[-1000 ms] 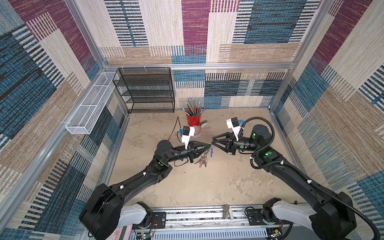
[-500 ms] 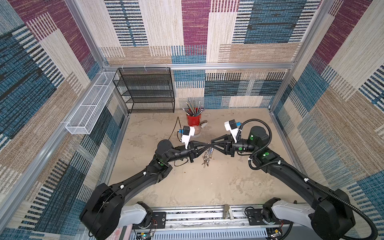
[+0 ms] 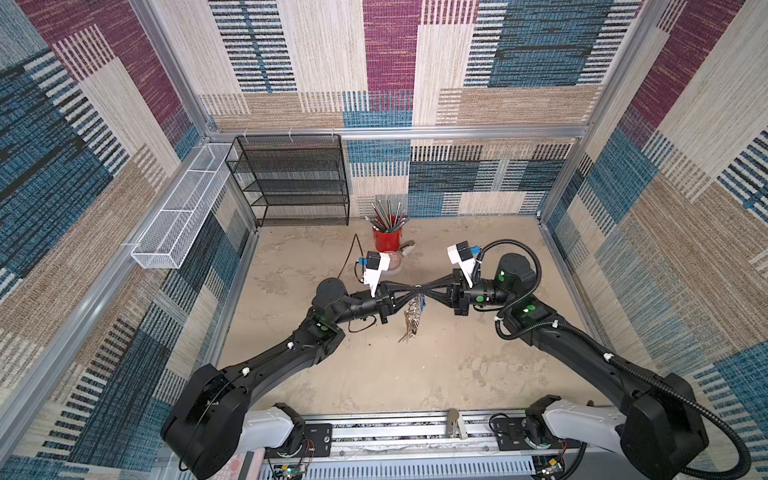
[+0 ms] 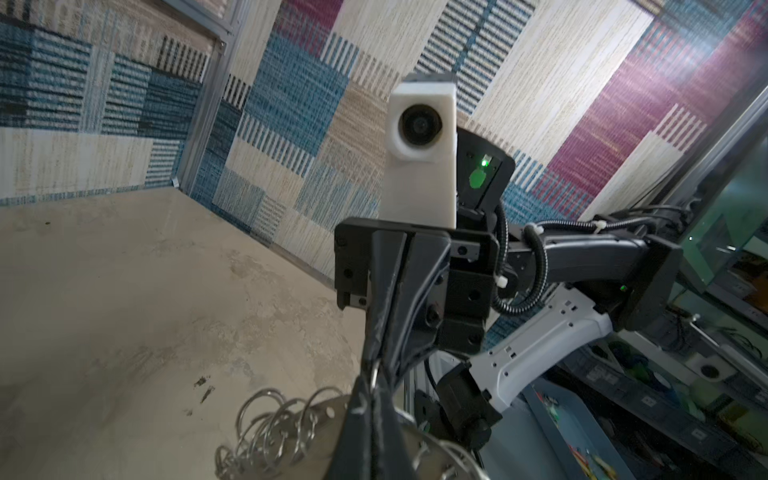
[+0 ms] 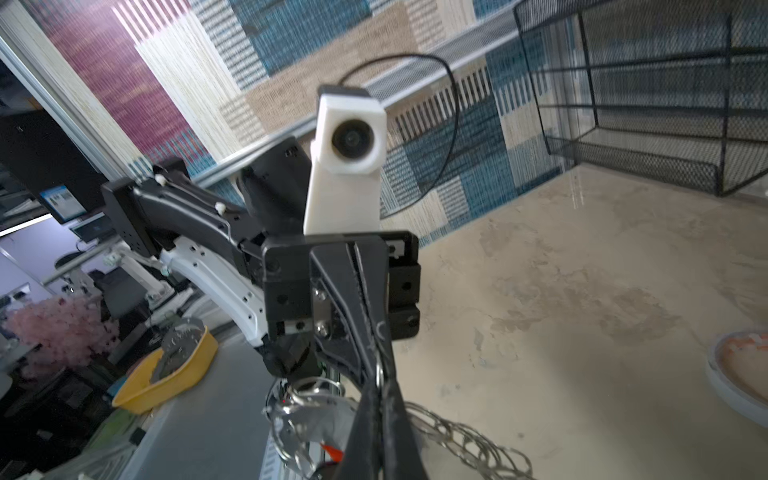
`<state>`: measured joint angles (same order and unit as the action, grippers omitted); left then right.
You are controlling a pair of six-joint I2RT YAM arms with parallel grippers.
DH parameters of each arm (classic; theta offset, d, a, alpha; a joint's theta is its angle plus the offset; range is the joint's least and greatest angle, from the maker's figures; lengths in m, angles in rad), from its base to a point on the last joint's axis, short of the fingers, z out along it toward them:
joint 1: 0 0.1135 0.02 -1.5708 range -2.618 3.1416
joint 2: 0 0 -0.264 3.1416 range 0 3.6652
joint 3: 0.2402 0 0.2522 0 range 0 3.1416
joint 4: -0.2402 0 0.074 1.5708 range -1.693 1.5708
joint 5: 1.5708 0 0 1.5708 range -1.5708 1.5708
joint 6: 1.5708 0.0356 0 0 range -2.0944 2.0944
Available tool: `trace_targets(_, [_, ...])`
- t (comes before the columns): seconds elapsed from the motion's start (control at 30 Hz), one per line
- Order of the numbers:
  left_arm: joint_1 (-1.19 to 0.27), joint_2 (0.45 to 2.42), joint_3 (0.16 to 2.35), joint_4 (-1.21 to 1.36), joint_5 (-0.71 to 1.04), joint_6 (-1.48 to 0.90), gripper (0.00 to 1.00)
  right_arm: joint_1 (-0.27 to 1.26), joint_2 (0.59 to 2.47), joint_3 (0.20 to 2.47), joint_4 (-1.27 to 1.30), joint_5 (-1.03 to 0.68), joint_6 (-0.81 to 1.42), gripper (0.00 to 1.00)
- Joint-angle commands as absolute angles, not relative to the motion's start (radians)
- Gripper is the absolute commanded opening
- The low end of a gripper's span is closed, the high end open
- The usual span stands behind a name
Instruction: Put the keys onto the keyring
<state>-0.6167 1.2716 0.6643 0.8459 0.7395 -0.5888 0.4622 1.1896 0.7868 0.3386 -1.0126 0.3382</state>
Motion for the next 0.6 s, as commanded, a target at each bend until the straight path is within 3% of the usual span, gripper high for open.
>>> trace_targets(0.0, [-0.620,1.256,0.681,0.891,0.768,-0.544,0.00,0.468,1.188,0.784,0.332,-1.025,0.336,0.00])
trace_targets(0.4, [-0.614,1.227,0.755,0.661,0.845,-0.445,0.00,0.467,1.168,0.792,0.311,-1.015,0.305,0.00])
trace_targets(0.57, [-0.607,1.200,0.819,0.409,0.888,-0.337,0.11,0.468,1.163,0.815,0.266,-0.996,0.275,0.00])
